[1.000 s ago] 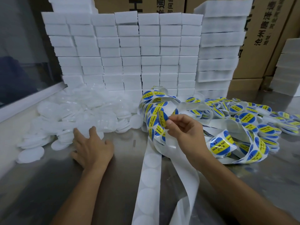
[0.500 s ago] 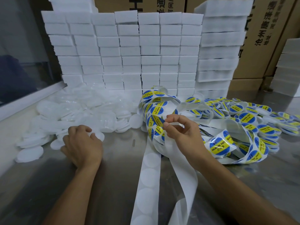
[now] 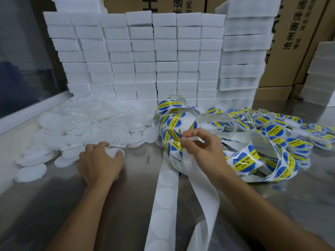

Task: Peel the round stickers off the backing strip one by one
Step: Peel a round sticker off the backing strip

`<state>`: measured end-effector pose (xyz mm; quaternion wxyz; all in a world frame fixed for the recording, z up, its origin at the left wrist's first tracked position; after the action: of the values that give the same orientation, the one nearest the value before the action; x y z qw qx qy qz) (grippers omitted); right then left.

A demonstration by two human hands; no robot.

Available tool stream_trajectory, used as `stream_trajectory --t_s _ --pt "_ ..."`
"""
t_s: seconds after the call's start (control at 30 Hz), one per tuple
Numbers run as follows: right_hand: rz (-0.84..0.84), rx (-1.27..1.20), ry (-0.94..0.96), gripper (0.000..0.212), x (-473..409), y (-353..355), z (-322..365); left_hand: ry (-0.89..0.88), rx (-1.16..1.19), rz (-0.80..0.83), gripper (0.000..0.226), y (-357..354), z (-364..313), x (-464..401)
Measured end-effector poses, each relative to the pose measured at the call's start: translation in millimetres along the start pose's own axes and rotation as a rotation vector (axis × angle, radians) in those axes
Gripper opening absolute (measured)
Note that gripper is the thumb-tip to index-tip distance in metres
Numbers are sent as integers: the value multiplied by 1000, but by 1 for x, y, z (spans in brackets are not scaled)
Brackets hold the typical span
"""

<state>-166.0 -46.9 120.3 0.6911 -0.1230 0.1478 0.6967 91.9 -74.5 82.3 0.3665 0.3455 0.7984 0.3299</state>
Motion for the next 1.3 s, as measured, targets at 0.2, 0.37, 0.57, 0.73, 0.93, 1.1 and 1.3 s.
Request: stream_trajectory --t_s 0.2,0.37,0.57,0.73,0.93,1.1,1.3 --pt "-3 22 5 7 1 0 1 -49 -42 0 45 -3 -3 1" --pt "-7 27 10 8 1 0 1 -77 -29 -117 25 -4 -7 8" --pt "-4 8 13 14 2 0 2 -300 325 -87 17 -5 -31 21" --pt "-30 -62 31 13 0 2 2 -565 546 -161 41 2 -57 43" --pt "41 -130 -28 31 3 -4 -5 -774 453 -228 44 6 -71 64" --pt "86 -204 -39 39 5 -6 -4 -846 518 -142 50 5 -78 71" --pt "-14 -196 -36 36 2 0 -1 -198 1338 532 42 -3 -86 71"
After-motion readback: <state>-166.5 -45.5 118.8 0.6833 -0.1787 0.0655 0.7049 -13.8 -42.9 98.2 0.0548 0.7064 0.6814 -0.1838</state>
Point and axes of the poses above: each hand's wrist, its own x-axis away from the middle knuckle, its own y-axis out of the back of the hand, z = x × y, the point moved 2 cm from there along -x, towards the middle knuckle, and after that the axes turned 4 degrees about z, right-handed, at the moved point
